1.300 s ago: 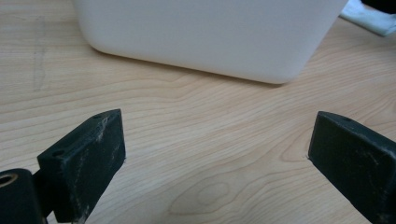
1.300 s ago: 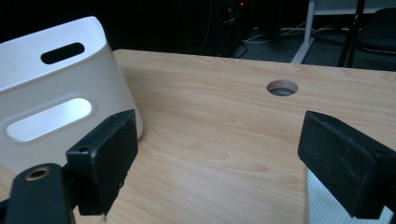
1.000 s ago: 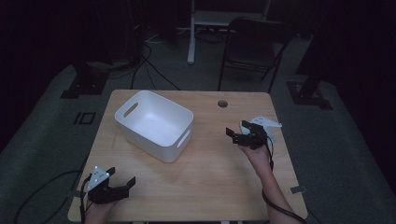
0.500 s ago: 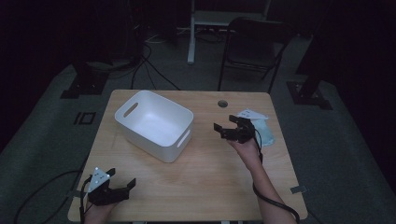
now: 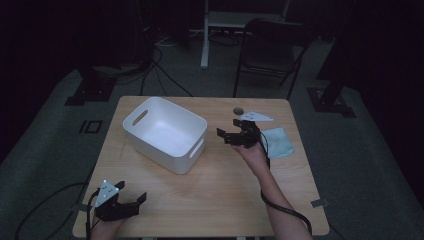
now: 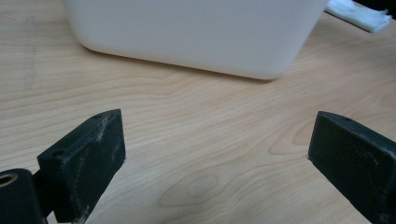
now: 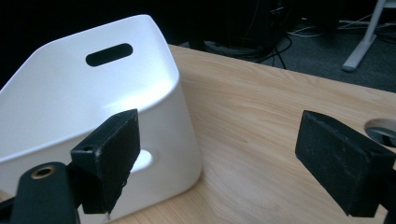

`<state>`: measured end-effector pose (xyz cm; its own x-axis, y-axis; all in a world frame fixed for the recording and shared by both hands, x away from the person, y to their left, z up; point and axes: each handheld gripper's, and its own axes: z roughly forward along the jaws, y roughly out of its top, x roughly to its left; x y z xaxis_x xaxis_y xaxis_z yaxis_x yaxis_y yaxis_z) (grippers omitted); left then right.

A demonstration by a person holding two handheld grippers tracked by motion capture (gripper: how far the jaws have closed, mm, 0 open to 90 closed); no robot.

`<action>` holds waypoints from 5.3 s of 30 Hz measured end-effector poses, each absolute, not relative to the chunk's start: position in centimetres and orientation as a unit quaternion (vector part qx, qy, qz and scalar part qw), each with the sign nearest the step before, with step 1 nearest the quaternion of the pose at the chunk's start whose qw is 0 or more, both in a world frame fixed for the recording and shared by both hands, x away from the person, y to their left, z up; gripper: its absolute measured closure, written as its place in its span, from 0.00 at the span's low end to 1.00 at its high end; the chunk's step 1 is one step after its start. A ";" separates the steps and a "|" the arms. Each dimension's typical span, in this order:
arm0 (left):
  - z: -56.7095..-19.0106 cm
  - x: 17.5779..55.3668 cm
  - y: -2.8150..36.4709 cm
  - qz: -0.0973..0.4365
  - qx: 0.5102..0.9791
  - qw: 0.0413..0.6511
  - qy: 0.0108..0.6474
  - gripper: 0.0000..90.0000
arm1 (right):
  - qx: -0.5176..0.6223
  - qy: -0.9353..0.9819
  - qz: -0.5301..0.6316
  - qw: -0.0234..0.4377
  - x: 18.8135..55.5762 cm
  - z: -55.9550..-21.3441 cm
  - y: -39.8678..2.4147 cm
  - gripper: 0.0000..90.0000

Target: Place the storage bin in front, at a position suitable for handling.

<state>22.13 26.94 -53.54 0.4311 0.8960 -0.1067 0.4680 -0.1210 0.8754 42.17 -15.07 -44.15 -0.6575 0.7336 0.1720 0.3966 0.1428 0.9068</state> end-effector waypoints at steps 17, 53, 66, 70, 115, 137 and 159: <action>-53.7 22.0 26.8 0.227 0.716 0.453 0.479 0.05 | 0.361 0.757 0.524 0.150 43.6 -43.8 -10.6 0.16; -53.7 21.8 27.4 0.220 0.710 0.460 0.485 0.05 | 0.364 0.808 0.436 0.160 47.0 -44.4 -6.1 0.76; -53.8 21.9 27.4 0.219 0.707 0.461 0.489 0.05 | 0.375 0.808 0.426 0.161 47.1 -44.3 -5.7 0.91; -53.9 21.9 27.4 0.216 0.705 0.462 0.493 0.05 | 0.379 0.806 0.425 0.161 46.8 -44.3 -6.0 0.92; -54.1 21.9 26.5 0.213 0.702 0.463 0.498 0.05 | 0.365 0.823 0.410 0.149 42.7 -44.0 -11.9 0.93; -53.7 21.8 26.7 0.216 0.693 0.473 0.500 0.05 | 0.354 0.829 0.410 0.140 40.4 -44.0 -15.6 0.94; -53.9 21.8 26.0 0.203 0.709 0.462 0.492 0.05 | 0.347 0.833 0.410 0.132 37.1 -44.0 -19.2 0.93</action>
<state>21.76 26.02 -53.88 0.4334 0.8857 -0.1665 0.5104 -0.0890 0.8553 37.09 -19.19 -44.04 -0.7246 0.6861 0.0653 0.4701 0.4228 0.7748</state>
